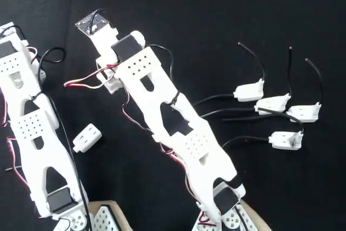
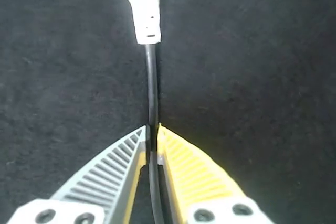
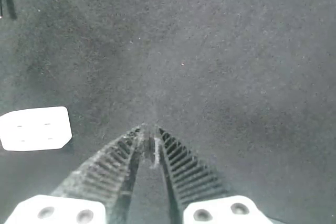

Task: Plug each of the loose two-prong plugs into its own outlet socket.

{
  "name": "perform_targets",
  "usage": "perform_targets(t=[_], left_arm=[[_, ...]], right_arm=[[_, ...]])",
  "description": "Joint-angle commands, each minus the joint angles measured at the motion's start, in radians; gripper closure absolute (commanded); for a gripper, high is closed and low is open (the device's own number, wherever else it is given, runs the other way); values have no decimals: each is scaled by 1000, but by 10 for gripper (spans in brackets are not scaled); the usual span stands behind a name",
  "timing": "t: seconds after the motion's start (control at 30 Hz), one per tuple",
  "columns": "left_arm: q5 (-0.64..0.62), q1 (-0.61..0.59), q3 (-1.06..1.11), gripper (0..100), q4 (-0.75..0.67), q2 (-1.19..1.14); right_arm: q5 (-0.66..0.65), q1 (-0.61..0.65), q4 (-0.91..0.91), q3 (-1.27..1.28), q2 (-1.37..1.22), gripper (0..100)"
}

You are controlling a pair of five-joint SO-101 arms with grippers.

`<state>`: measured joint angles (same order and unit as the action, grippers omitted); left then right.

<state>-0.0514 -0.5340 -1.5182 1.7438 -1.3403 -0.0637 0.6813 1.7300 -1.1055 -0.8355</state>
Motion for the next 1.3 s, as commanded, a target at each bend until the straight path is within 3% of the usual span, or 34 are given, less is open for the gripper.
perform_targets(t=[0.0, 0.3, 0.6, 0.73, 1.0, 1.13, 1.27], left_arm=[[60, 79, 13, 971, 21, 21], [189, 191, 219, 971, 21, 198], [221, 254, 694, 971, 17, 546], [213, 325, 998, 971, -31, 827], [219, 390, 1951, 971, -439, 1613], [292, 421, 2282, 971, -446, 1996], [292, 495, 2437, 965, -402, 2305]], right_arm=[[-5, 3, 32, -8, 62, 984], [-2, -34, 29, -62, 61, 984], [-3, -89, 29, -156, 65, 984], [3, -103, 31, -163, 67, 985], [5, -126, 37, -143, 93, 985], [5, -54, 37, -19, 205, 985], [-5, -11, 31, 140, 308, 984]])
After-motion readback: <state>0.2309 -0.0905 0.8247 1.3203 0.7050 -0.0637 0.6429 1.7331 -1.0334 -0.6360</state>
